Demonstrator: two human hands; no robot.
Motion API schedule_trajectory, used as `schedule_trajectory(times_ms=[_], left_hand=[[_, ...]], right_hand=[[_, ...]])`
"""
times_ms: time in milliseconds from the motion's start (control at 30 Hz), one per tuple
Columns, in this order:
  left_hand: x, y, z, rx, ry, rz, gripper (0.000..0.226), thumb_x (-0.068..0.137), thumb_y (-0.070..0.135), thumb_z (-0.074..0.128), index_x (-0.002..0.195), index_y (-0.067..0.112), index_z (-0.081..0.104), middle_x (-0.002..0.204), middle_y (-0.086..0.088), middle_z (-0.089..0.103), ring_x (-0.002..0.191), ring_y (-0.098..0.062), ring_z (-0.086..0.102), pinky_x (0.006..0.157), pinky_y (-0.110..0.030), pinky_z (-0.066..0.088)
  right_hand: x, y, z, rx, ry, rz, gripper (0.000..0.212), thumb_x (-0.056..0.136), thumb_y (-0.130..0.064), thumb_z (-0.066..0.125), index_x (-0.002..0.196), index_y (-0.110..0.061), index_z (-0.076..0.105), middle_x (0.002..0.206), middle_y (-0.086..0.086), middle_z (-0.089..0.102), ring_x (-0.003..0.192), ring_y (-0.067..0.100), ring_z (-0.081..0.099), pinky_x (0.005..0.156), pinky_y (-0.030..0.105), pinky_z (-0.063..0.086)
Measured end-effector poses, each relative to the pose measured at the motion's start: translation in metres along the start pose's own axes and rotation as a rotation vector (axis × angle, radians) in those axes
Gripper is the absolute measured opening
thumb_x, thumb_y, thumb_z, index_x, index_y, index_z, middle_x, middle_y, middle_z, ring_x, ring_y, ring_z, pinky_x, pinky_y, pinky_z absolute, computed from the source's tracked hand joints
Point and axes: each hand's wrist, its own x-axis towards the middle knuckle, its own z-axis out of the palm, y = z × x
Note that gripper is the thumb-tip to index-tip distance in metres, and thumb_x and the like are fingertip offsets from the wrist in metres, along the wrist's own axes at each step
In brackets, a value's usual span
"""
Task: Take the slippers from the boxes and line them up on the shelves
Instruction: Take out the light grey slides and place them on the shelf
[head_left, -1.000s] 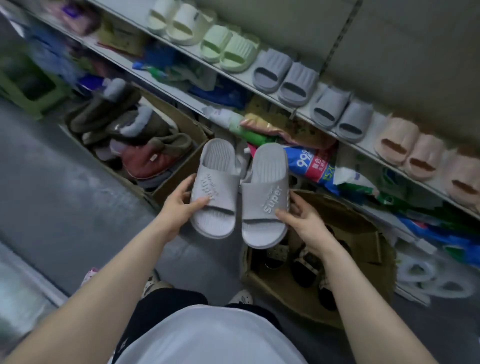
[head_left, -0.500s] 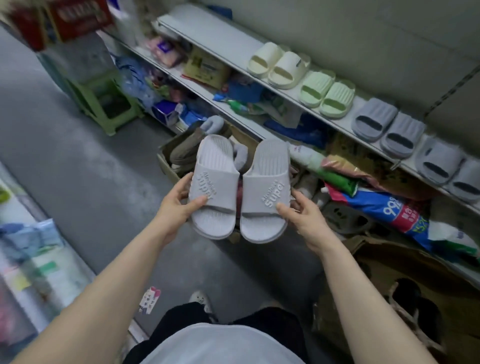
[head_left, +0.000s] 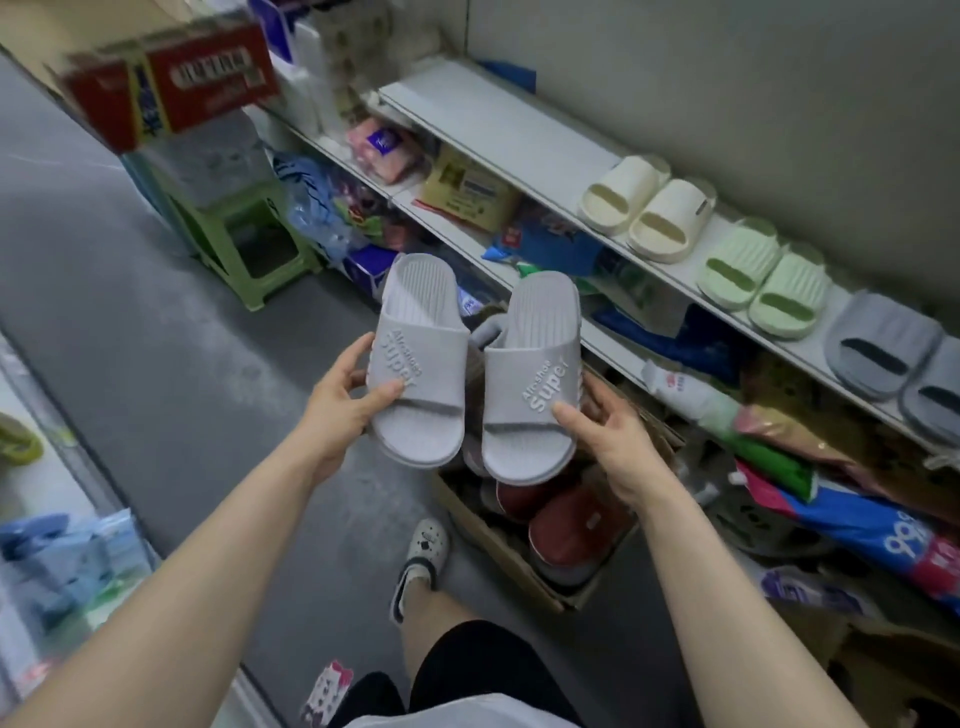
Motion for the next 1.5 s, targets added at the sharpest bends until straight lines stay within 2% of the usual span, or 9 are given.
schedule_trajectory(times_ms=[100, 200, 400, 533, 667, 767, 1300, 1400, 1500], left_hand=[[0.059, 0.020, -0.012, 0.015, 0.003, 0.012, 0.067, 0.082, 0.020, 0.074, 0.137, 0.043, 0.044, 0.119, -0.006, 0.056, 0.103, -0.024, 0.063, 0.090, -0.050, 0.053], [0.115, 0.043, -0.020, 0.041, -0.009, -0.002, 0.066, 0.080, 0.024, 0.075, 0.135, 0.046, 0.045, 0.119, -0.005, 0.057, 0.103, -0.026, 0.063, 0.089, -0.056, 0.052], [0.209, 0.094, -0.022, 0.059, -0.068, 0.046, 0.067, 0.081, 0.019, 0.074, 0.138, 0.037, 0.045, 0.116, -0.002, 0.057, 0.102, -0.016, 0.061, 0.073, -0.033, 0.055], [0.287, 0.118, -0.018, 0.038, -0.120, 0.046, 0.067, 0.080, 0.014, 0.073, 0.139, 0.033, 0.046, 0.112, -0.003, 0.059, 0.098, -0.017, 0.062, 0.076, -0.031, 0.054], [0.377, 0.143, -0.007, 0.109, -0.263, 0.062, 0.066, 0.082, 0.014, 0.072, 0.140, 0.030, 0.044, 0.113, -0.002, 0.060, 0.093, -0.014, 0.063, 0.067, -0.025, 0.055], [0.436, 0.162, 0.004, 0.165, -0.286, 0.079, 0.057, 0.084, 0.010, 0.071, 0.131, 0.032, 0.049, 0.101, -0.005, 0.062, 0.090, -0.021, 0.062, 0.075, -0.034, 0.055], [0.603, 0.198, 0.073, 0.261, -0.549, -0.077, 0.066, 0.086, 0.018, 0.069, 0.143, 0.031, 0.039, 0.112, -0.008, 0.064, 0.104, -0.029, 0.063, 0.084, -0.048, 0.055], [0.609, 0.197, 0.082, 0.473, -0.526, 0.076, 0.065, 0.085, 0.034, 0.068, 0.143, 0.029, 0.039, 0.122, -0.010, 0.061, 0.107, -0.030, 0.060, 0.087, -0.052, 0.053], [0.606, 0.192, 0.087, 0.846, -0.454, 0.467, 0.066, 0.086, 0.035, 0.064, 0.145, 0.020, 0.038, 0.137, -0.016, 0.047, 0.123, -0.033, 0.047, 0.104, -0.045, 0.041]], right_hand=[[0.057, -0.014, 0.016, 0.033, 0.047, -0.008, 0.066, 0.086, -0.013, 0.072, 0.145, -0.021, 0.044, 0.122, -0.004, 0.068, 0.112, 0.011, 0.065, 0.094, 0.033, 0.053], [0.106, -0.033, 0.027, 0.047, 0.070, -0.018, 0.056, 0.089, -0.010, 0.069, 0.140, -0.022, 0.048, 0.116, -0.009, 0.069, 0.105, 0.003, 0.066, 0.081, 0.021, 0.055], [0.183, -0.071, 0.031, 0.085, 0.168, 0.011, 0.050, 0.087, -0.012, 0.071, 0.124, -0.038, 0.052, 0.116, 0.000, 0.067, 0.096, 0.001, 0.068, 0.073, 0.019, 0.055], [0.230, -0.094, 0.032, 0.048, 0.241, 0.032, 0.097, 0.064, -0.048, 0.086, 0.146, -0.031, 0.039, 0.125, 0.002, 0.063, 0.111, 0.011, 0.065, 0.092, 0.037, 0.055], [0.289, -0.106, 0.037, 0.058, 0.385, 0.021, 0.069, 0.087, -0.018, 0.071, 0.147, -0.023, 0.037, 0.110, 0.007, 0.068, 0.096, 0.013, 0.068, 0.069, 0.019, 0.054], [0.331, -0.119, 0.046, 0.095, 0.469, 0.036, 0.064, 0.092, -0.014, 0.066, 0.147, -0.023, 0.035, 0.102, 0.006, 0.069, 0.082, 0.008, 0.069, 0.062, 0.019, 0.053], [0.469, -0.154, 0.033, 0.055, 0.736, 0.190, 0.060, 0.095, -0.027, 0.063, 0.148, -0.023, 0.036, 0.126, 0.012, 0.061, 0.108, 0.025, 0.063, 0.101, 0.047, 0.049], [0.476, -0.156, 0.035, -0.311, 0.751, 0.247, 0.053, 0.100, -0.035, 0.050, 0.149, -0.022, 0.034, 0.133, 0.010, 0.058, 0.115, 0.028, 0.058, 0.099, 0.041, 0.046], [0.477, -0.150, 0.039, -0.574, 0.755, 0.202, 0.054, 0.101, -0.034, 0.046, 0.150, -0.018, 0.031, 0.133, 0.011, 0.057, 0.119, 0.030, 0.055, 0.092, 0.034, 0.043]])
